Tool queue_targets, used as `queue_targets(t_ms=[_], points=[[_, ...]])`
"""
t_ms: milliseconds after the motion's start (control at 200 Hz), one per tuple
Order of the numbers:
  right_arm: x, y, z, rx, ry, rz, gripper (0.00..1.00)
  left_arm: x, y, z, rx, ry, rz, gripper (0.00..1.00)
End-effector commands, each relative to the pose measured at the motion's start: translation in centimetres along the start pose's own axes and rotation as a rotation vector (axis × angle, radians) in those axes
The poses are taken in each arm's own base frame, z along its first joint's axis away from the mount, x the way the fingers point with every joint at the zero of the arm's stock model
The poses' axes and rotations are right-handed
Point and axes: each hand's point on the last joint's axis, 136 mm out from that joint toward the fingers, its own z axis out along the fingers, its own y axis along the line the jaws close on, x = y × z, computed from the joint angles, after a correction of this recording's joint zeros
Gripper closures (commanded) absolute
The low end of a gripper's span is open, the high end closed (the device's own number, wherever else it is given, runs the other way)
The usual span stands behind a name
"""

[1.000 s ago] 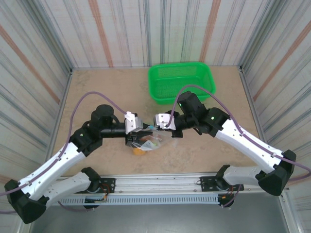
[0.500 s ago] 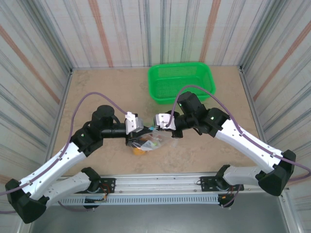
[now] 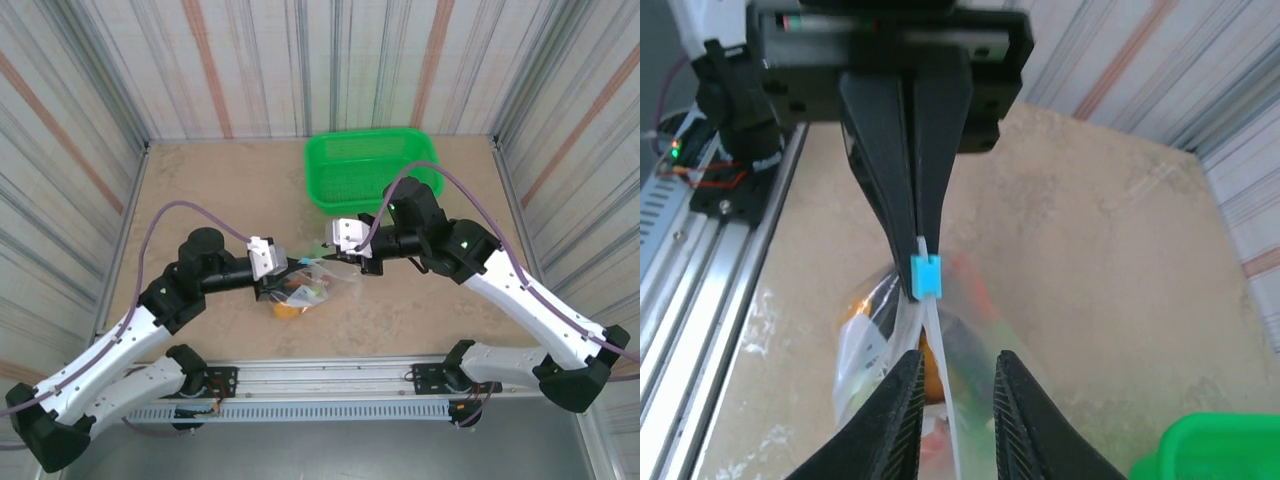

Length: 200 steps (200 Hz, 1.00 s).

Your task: Place the food in the zip-top bag and seal the zipper

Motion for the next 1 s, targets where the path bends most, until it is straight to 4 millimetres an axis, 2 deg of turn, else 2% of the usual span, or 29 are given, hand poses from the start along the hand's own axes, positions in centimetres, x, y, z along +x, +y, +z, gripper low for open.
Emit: queue_targets(t_ms=[0, 95, 281, 471, 731, 892, 997], points=[[-2.3, 0.8, -0.5, -0.041, -0.084, 0.065, 0.72, -0.7, 1.1, -0.5, -0.075, -0.036, 0.031, 1.00], [-3.4, 1.3, 0.2, -0.074, -0.127, 0.078, 0.69, -1.0, 0.9, -0.6, -0.069, -0.052, 0.037, 1.00], [-4.4, 0.7, 1.8, -0.071, -0.190, 0.130, 0.66, -1.0, 0.5, -0.7, -0.051, -0.057, 0.041, 1.00], [-3.4, 0.5, 3.3, -0.097, -0.171, 0.157, 0.69, -1.0, 0.3, -0.8, -0.042, -0.062, 0.047, 1.00], [-1.9, 0.7, 3.9, -0.149, -0.183, 0.227, 0.71, -0.8, 0.2, -0.9, -0.043, -0.061, 0.058, 1.00], [-1.1, 0.6, 4.0, -0.169, -0.180, 0.259, 0.76, -0.7, 0.1, -0.8, -0.040, -0.061, 0.061, 1.00], [-0.8, 0.7, 4.3, -0.179, -0.175, 0.274, 0.75, -0.7, 0.1, -0.8, -0.037, -0.062, 0.060, 1.00]])
